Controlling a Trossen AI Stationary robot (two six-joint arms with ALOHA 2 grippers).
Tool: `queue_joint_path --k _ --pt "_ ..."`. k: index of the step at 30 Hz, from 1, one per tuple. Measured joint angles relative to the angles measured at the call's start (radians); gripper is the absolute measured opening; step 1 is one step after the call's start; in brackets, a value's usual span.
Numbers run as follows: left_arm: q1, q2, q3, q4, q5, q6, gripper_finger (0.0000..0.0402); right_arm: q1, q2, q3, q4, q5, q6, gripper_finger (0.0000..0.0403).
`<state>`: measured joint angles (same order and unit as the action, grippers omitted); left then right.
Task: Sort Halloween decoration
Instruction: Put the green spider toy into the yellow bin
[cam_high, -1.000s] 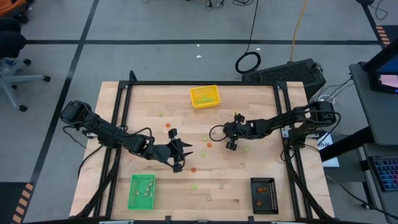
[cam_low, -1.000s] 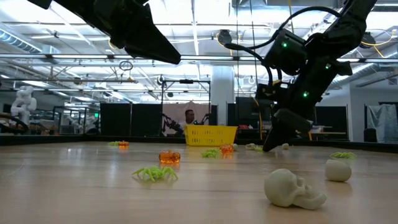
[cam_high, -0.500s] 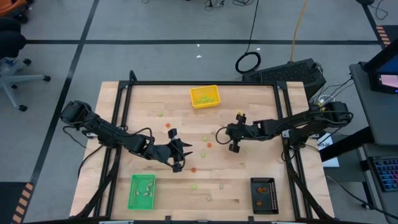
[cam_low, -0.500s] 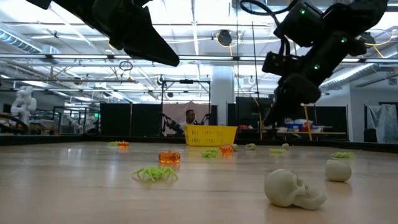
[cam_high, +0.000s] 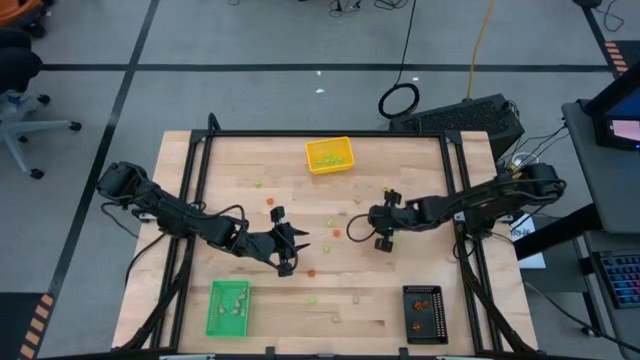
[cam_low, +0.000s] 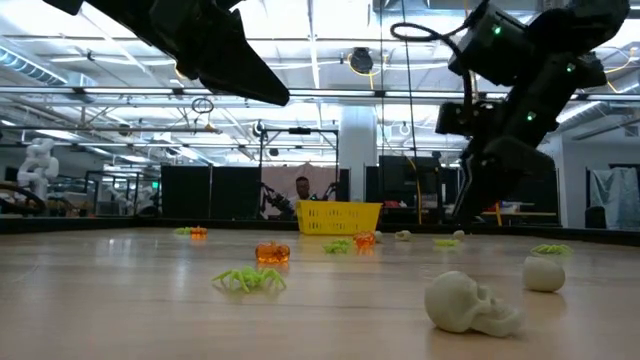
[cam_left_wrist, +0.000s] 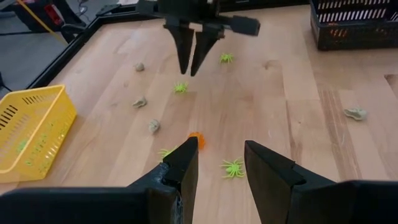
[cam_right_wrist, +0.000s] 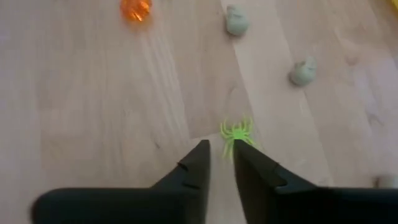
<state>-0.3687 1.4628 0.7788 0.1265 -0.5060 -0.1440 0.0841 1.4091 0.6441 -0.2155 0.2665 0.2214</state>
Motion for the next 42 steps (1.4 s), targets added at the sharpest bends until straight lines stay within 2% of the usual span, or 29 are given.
queue_joint_path --k 5,9,19,24,30,38,42 --pt "0.000 0.000 0.000 0.005 0.000 -0.005 0.0132 -0.021 0.061 0.000 0.011 0.025 -0.012 0.0137" --pt "0.000 0.000 0.000 0.007 0.000 -0.006 0.0132 -0.039 0.099 0.001 0.033 0.022 -0.030 0.0176" --pt "0.001 0.000 0.000 0.020 0.000 0.001 0.0132 -0.057 0.110 0.002 0.096 0.016 -0.077 0.0178" --pt "0.001 0.000 0.000 0.020 0.000 0.002 0.0132 -0.115 0.110 0.001 0.097 -0.096 -0.069 0.0180" --pt "0.001 0.000 0.000 0.022 0.000 0.002 0.0132 -0.152 0.127 0.003 0.102 -0.185 -0.081 0.0155" --pt "0.001 0.000 0.000 0.021 0.000 0.002 0.0132 -0.150 0.130 0.003 0.099 -0.190 -0.084 0.0060" --pt "0.001 0.000 0.000 0.018 0.000 0.002 0.0132 -0.150 0.131 0.003 0.102 -0.190 -0.084 0.0032"
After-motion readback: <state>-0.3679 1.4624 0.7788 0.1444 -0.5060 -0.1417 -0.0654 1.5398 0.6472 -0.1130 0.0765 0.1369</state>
